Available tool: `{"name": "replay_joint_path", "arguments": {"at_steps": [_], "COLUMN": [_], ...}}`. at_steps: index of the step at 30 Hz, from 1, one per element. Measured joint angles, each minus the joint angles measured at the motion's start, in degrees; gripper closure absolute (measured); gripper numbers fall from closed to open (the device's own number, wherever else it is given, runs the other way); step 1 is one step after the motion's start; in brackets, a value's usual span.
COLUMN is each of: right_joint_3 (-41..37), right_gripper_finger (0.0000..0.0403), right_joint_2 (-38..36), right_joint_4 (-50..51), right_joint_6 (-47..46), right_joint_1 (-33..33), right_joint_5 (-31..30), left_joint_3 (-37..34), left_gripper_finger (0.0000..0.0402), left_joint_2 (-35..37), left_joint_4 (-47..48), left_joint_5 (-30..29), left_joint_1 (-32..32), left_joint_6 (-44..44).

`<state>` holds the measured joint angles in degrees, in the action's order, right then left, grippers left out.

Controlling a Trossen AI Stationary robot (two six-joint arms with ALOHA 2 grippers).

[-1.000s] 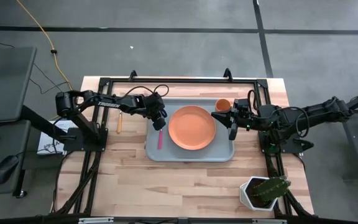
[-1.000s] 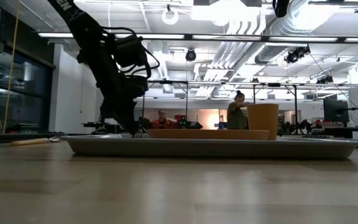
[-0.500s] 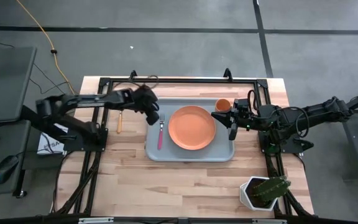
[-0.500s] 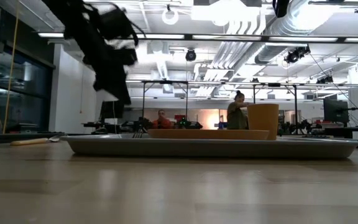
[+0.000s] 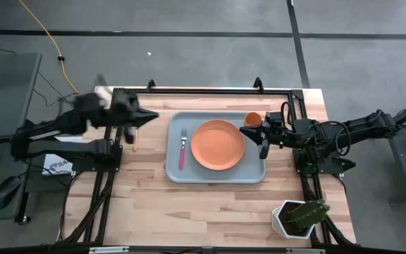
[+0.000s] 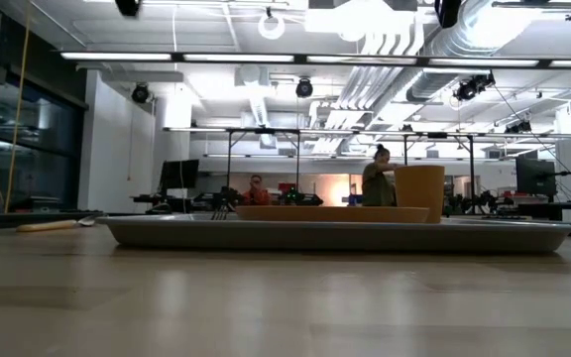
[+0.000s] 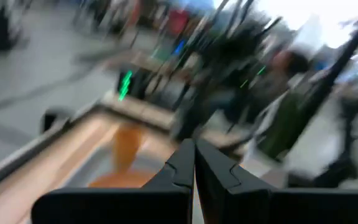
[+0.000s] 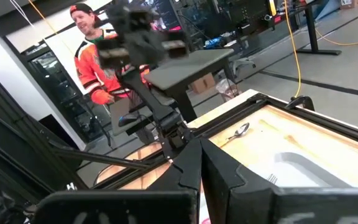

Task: Pick and place plate/cup/fork/spoon on tray
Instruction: Put the yellow spoon on the gray tray to the left of the pink fork

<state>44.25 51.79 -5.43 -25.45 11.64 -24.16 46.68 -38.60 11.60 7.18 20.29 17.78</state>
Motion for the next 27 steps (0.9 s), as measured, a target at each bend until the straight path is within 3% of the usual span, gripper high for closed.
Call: {"name": "replay_joint_path", "arguments": {"at_steps": [4, 9, 18, 27], "right_joint_3": [0.01, 0.00, 0.00, 0.01], "right_gripper_finger": [0.0403, 0.0403, 0.0403, 0.0403], "right_joint_2": [0.00, 0.00, 0.00, -0.02], "right_joint_4": [-0.01, -0.05, -1.64, -2.21], "right_joint_6": [0.00, 0.00, 0.94, 1.51], "right_joint_1": [0.00, -0.01, -0.02, -0.01], "right_joint_5": [0.37, 0.39, 0.59, 0.59], "left_joint_3": [0.12, 0.11, 0.09, 0.02], "left_gripper_finger": [0.0401, 0.0401, 0.0401, 0.0401], "left_joint_2": [6.82, 10.57, 6.81, 5.12], "left_joint_4": [-4.11, -3.98, -3.70, -5.42], "left_joint_5": [-0.89, -6.55, -9.82, -10.93], "left_joint_1": [-4.82, -10.57, -17.82, -19.23], "left_joint_6": [0.18, 0.05, -3.36, -5.07]}}
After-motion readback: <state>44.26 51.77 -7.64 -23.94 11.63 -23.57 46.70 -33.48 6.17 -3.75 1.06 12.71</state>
